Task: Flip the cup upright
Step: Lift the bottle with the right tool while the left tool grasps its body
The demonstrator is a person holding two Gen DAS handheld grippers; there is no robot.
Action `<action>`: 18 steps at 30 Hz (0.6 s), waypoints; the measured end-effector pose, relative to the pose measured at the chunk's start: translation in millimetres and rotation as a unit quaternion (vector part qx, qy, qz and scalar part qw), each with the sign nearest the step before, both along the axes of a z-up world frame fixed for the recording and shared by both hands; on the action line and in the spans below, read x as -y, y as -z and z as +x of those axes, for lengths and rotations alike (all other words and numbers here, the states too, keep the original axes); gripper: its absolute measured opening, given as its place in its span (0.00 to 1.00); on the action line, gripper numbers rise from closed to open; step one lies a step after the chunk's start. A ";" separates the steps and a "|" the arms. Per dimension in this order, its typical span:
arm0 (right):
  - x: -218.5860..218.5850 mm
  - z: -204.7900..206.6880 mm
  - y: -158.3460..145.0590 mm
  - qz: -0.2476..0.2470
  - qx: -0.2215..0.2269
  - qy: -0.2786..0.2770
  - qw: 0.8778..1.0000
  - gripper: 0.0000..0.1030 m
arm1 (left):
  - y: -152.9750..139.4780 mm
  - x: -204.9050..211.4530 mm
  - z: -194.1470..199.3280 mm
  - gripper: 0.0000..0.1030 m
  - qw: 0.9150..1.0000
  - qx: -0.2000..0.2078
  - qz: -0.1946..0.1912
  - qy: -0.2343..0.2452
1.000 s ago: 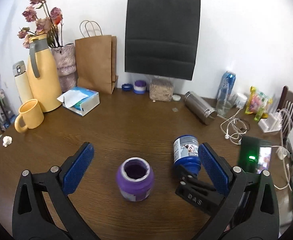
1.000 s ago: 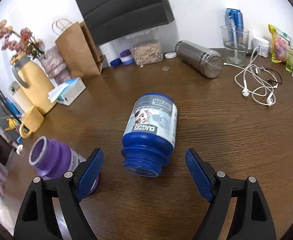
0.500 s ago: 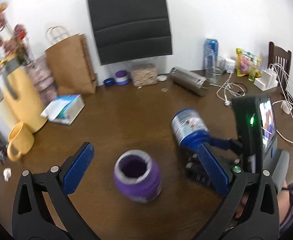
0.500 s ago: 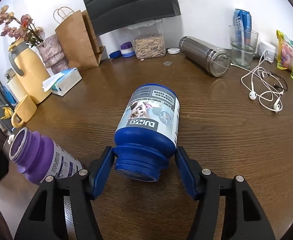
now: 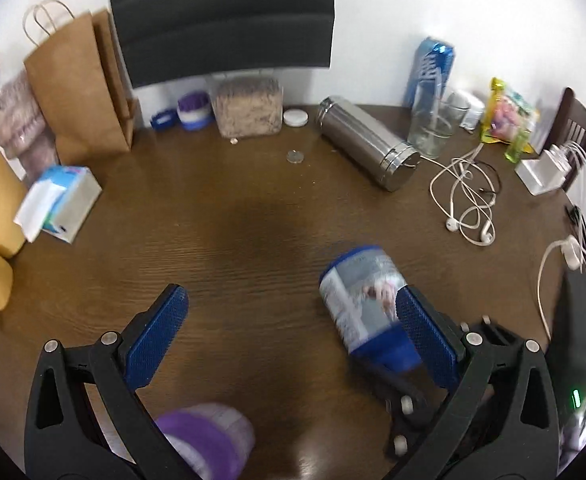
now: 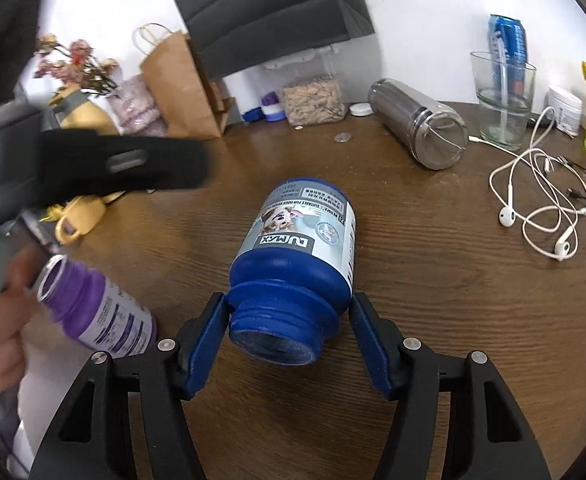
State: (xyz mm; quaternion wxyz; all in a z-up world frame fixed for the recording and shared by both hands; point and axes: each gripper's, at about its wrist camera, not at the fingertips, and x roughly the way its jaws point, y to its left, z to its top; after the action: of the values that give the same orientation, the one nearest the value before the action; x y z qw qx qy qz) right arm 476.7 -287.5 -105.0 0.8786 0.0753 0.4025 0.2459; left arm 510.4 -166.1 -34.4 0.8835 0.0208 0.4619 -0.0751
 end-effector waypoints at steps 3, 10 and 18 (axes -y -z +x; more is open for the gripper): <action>-0.2 -5.3 -3.2 -0.008 0.013 -0.025 1.000 0.65 | 16.1 18.6 18.4 0.98 0.999 -0.038 -0.002 0.006; -4.5 -14.1 -4.5 -0.048 0.019 -0.041 0.998 0.65 | 50.7 32.2 32.3 0.68 0.996 -0.090 -0.001 0.012; 28.9 -5.0 -1.4 -0.040 -0.017 0.055 0.998 0.72 | 40.2 3.0 35.4 0.68 0.998 -0.053 0.006 -0.036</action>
State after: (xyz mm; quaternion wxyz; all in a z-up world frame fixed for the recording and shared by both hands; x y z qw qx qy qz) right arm 471.7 -316.4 -103.6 0.8861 0.0659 0.4223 0.1792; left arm 545.8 -169.1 -74.6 0.8597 0.0052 0.5092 -0.0412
